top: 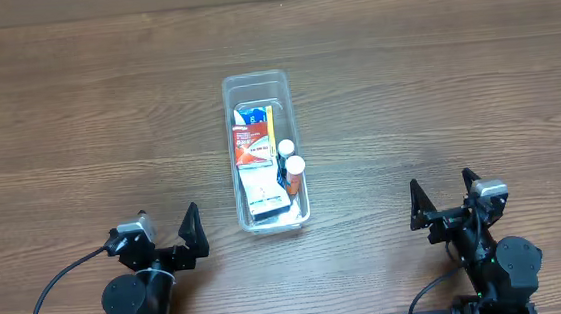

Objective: Pack container

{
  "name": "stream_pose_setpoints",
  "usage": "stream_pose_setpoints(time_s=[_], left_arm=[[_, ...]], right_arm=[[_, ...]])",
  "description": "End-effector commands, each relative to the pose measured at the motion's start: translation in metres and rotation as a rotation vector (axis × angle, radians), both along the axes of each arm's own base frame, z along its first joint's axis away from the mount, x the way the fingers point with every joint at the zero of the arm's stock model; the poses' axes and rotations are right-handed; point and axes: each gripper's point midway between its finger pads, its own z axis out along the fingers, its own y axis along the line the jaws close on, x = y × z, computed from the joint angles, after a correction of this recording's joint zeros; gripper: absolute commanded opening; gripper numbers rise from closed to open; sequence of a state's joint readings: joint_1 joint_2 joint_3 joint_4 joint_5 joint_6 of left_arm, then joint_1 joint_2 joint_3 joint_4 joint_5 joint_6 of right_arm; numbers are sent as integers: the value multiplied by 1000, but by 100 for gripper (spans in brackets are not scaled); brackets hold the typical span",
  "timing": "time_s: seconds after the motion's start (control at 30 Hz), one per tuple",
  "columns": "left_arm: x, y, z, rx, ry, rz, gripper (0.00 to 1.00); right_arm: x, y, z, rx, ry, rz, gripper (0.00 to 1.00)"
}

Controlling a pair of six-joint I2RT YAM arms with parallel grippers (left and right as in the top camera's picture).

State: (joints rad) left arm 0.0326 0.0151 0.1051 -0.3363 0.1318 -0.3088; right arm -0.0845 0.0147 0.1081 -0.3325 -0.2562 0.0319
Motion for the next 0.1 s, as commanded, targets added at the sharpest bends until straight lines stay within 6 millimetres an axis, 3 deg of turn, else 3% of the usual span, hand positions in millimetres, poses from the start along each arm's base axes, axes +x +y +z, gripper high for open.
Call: stream_pose_setpoints(time_s=[0.0, 0.07], left_arm=[[0, -3, 1, -11, -7, -12, 100], [0, -3, 1, -11, -7, -12, 100]], right_arm=[[0, 0, 0, -3, -12, 3, 100], [0, 0, 0, -3, -11, 3, 100]])
